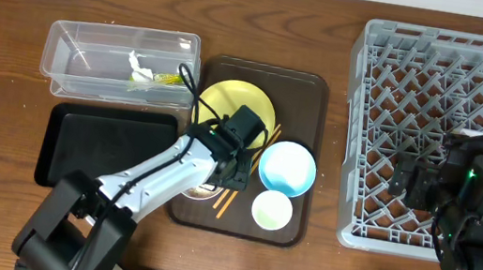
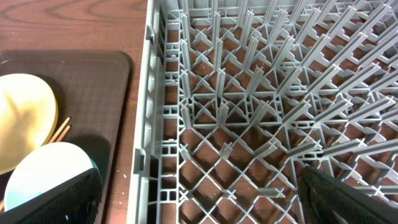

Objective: Sort waste into correct bins and load items into the dishwasher rack
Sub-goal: 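Grasp the rim of the white rice bowl with the left gripper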

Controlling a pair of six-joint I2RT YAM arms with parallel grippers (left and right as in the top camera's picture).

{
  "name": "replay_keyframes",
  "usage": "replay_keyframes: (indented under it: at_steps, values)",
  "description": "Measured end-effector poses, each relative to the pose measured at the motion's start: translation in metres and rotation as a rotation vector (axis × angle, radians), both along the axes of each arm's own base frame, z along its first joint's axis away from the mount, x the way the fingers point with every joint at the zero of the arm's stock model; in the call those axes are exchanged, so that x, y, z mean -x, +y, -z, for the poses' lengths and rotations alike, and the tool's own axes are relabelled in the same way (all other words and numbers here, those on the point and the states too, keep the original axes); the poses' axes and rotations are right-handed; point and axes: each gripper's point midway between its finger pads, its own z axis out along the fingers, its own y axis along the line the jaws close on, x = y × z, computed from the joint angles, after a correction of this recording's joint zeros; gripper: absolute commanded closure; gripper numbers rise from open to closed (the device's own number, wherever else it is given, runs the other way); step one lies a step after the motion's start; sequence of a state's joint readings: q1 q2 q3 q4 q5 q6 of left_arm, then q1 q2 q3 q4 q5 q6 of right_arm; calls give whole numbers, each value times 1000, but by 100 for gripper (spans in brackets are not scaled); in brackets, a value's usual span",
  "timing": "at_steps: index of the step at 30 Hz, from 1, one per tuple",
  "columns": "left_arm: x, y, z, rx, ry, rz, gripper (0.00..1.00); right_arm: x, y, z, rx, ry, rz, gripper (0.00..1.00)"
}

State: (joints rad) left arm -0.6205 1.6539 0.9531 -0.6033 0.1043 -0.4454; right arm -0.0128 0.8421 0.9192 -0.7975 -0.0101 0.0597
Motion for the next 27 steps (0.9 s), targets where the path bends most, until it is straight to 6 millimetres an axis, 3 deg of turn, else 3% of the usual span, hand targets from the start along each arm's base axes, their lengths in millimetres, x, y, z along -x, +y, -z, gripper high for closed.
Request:
replay_keyframes:
  at_steps: [9, 18, 23, 27]
  values:
    - [0, 2, 0, -14, -4, -6, 93, 1, 0, 1, 0, 7, 0, 1]
    - [4, 9, -3, -45, 1, -5, 94, 1, 0, 2, 0, 8, 0, 1]
    - [13, 14, -18, -46, 7, 8, 94, 2, 0, 2, 0, 10, 0, 1]
    - [14, 14, -44, -5, -48, 37, 94, 2, 0, 2, 0, 10, 0, 1]
